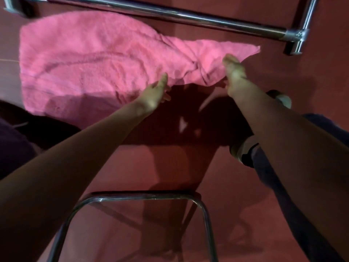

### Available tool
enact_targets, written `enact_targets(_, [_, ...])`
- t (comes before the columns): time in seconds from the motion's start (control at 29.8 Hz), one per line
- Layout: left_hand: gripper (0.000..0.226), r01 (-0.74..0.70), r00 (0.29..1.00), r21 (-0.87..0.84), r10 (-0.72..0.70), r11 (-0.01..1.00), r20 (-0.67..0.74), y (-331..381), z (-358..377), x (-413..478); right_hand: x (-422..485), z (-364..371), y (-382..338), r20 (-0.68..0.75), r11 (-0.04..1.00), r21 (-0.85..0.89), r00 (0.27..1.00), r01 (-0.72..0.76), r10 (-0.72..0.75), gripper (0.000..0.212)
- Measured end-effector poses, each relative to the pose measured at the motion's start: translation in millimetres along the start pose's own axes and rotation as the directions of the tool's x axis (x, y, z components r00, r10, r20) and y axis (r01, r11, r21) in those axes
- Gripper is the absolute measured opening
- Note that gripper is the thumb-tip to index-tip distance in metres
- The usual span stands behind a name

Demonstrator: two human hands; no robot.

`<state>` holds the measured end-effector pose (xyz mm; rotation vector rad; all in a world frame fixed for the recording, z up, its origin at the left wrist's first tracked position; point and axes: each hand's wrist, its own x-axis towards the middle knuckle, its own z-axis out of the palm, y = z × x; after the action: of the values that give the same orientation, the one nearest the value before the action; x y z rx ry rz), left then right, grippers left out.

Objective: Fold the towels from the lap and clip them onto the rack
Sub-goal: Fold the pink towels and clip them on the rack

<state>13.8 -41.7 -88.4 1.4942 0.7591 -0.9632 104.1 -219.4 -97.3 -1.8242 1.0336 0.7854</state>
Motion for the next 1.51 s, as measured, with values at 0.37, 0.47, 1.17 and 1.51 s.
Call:
enact_targets(0.37, [0.044, 0.127, 0.990, -0.337, -0.143, 0.933, -0.021, -10.4, 16.4, -10.4, 2.4, 34.2, 0.6, -0.014, 0.941, 0.272, 0.979, 0.201, -0.205, 0.036])
enact_targets(0.47, [0.045, 0.143, 0.983, -0.464, -0.181, 0.874, -0.038, -7.4, 22.5, -31.5, -21.2, 44.0, -5.4, -0.039, 0.901, 0.363, 0.970, 0.239, -0.242, 0.034])
enact_targets(1.17, [0.035, -0.484, 0.868, -0.445, 0.351, 0.754, -0.350, 35.0, 30.1, -276.7, -333.9, -38.7, 11.4, 0.322, 0.778, 0.284, 0.708, 0.561, -0.628, 0.030])
enact_targets(1.51, [0.014, -0.604, 0.792, -0.136, 0.574, 0.785, -0.207, 18.6, 36.7, -396.3, -435.4, -104.6, 51.6, 0.399, 0.757, 0.537, 0.679, 0.371, -0.616, 0.026])
